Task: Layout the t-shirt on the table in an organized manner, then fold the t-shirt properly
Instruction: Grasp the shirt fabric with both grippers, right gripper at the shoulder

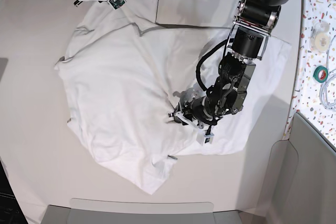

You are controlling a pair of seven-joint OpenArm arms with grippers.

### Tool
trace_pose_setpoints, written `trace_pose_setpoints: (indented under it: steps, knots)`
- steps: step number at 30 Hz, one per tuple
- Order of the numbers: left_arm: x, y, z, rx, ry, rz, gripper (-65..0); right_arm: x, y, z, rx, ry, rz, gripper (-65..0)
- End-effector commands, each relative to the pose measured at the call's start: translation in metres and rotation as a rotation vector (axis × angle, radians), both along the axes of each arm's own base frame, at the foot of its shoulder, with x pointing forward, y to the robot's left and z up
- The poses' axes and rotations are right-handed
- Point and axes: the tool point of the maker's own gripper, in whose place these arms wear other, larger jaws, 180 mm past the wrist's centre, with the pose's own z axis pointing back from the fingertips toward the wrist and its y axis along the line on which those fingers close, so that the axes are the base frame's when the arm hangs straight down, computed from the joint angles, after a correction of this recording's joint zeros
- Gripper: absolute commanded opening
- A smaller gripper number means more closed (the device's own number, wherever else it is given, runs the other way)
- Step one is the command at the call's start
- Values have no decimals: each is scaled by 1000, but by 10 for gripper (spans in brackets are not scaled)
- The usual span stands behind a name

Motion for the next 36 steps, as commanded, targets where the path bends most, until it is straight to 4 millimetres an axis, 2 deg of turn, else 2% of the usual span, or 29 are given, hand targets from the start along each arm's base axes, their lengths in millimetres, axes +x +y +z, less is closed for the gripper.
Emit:
trace_pose_setpoints:
  steps: [1,4,14,17,21,30,34,36]
  knots:
    - [13,0,18,-12,-49,6,-538,-28,-15,-14,-80,127,7,-650]
    - [12,0,16,-12,-46,6,-538,-25,-14,-13,-73,118,2,-650]
    - [11,-1,15,-11,-43,5,-538,33,15,12,66,-124,17,-650]
    - [11,-1,15,-11,-43,5,-538,40,24,18,111,-174,21,-650]
    - [11,-1,14,-11,-42,6,-538,39,33,22,179,-175,11,-650]
    - [11,0,15,-11,-43,6,-538,34,17,19,135,-162,58,-650]
    - [11,0,15,-11,-43,6,-538,40,12,21,125,-180,38,-650]
    - [11,0,15,-11,-43,6,-538,51,4,26,122,-226,21,-650]
